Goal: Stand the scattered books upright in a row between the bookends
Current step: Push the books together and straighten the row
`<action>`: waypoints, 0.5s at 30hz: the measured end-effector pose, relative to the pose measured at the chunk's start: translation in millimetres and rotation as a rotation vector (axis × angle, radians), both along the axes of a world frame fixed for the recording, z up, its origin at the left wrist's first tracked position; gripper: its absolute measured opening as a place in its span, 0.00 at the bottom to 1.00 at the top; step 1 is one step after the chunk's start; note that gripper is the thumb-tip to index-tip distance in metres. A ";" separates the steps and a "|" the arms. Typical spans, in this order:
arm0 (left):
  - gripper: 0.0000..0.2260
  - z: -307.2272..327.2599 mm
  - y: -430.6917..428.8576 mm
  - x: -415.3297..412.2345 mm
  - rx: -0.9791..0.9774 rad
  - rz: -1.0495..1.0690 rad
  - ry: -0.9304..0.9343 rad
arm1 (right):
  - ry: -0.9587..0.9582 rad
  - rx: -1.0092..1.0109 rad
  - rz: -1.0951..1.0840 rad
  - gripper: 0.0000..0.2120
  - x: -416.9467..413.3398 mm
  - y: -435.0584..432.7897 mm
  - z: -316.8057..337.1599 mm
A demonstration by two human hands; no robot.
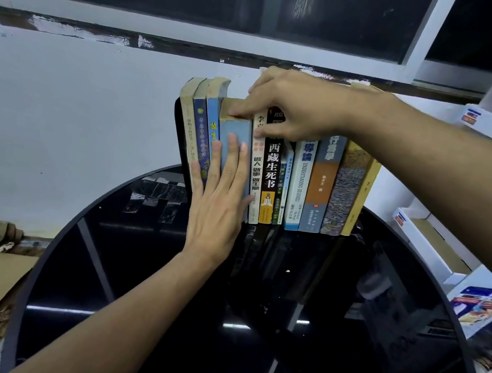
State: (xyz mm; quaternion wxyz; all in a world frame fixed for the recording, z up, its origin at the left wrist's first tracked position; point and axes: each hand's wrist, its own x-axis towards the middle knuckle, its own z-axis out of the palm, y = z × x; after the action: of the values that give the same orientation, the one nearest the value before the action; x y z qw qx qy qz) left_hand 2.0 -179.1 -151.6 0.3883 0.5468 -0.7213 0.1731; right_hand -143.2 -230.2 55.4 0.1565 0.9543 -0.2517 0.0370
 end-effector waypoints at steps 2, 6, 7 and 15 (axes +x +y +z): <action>0.36 -0.1 -0.6 0.6 -0.008 0.007 -0.011 | -0.018 -0.009 0.011 0.24 -0.1 -1.4 -0.3; 0.33 -1.0 -1.5 1.8 0.005 -0.006 -0.012 | -0.049 0.007 0.000 0.24 -0.6 -3.1 -0.7; 0.33 -1.6 -1.9 1.8 0.003 0.003 -0.015 | -0.049 0.010 -0.003 0.24 -0.2 -3.0 -0.6; 0.32 -4.2 -6.5 -0.3 -0.021 0.055 -0.035 | 0.001 -0.008 -0.047 0.24 2.2 -0.7 1.0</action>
State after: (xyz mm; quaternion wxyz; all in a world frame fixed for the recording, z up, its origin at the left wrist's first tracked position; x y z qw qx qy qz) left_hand 1.6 -185.6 -155.8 0.3762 0.5591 -0.7110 0.2009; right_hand -141.0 -230.9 56.4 0.1615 0.9476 -0.2737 0.0338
